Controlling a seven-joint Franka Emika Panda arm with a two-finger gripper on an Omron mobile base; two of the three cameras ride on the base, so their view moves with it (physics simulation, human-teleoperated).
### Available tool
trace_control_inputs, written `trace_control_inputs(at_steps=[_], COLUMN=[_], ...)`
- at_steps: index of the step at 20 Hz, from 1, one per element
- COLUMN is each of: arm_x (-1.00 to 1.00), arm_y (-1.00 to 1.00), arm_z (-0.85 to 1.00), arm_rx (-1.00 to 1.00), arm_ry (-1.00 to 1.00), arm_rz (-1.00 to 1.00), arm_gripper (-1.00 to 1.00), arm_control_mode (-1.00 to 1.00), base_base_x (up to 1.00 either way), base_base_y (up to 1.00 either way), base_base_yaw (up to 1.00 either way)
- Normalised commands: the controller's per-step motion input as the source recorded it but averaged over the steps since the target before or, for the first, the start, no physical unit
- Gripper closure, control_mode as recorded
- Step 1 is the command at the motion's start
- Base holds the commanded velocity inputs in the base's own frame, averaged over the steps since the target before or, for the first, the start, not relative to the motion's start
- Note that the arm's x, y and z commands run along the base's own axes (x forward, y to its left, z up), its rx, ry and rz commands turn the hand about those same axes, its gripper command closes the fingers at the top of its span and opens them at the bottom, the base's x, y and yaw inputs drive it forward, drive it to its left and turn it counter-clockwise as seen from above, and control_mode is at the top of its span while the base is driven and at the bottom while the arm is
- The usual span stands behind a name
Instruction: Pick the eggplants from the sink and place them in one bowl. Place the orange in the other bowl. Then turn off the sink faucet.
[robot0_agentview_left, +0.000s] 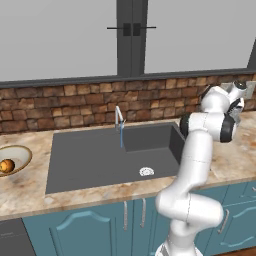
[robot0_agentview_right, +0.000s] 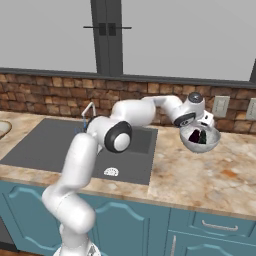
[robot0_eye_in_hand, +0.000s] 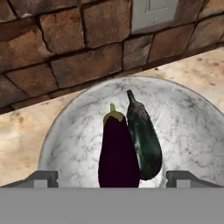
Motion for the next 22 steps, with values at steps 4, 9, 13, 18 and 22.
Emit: trace_control_inputs(at_steps=[4, 9, 13, 18, 22], arm_x=[-0.57, -0.44, -0.31, -0.23, -0.25], arm_y=[0.8, 0.95, 1.0, 0.92, 0.61], arm_z=[0.27, 0.31, 0.29, 0.26, 0.13], arm_rx=[-0.08, -0.11, -0.12, -0.07, -0.01], arm_ry=[-0.15, -0.14, -0.11, -0.06, 0.0], arm_rz=[0.0, 0.01, 0.05, 0.12, 0.23], arm_gripper=[-1.0, -1.0, -1.0, -1.0, -1.0], arm_control_mode=[-1.0, -1.0, -1.0, -1.0, -1.0], base_base_x=[0.0, 0.0, 0.0, 0.0, 0.0], base_base_y=[0.0, 0.0, 0.0, 0.0, 0.0], base_base_yaw=[0.0, 0.0, 0.0, 0.0, 0.0])
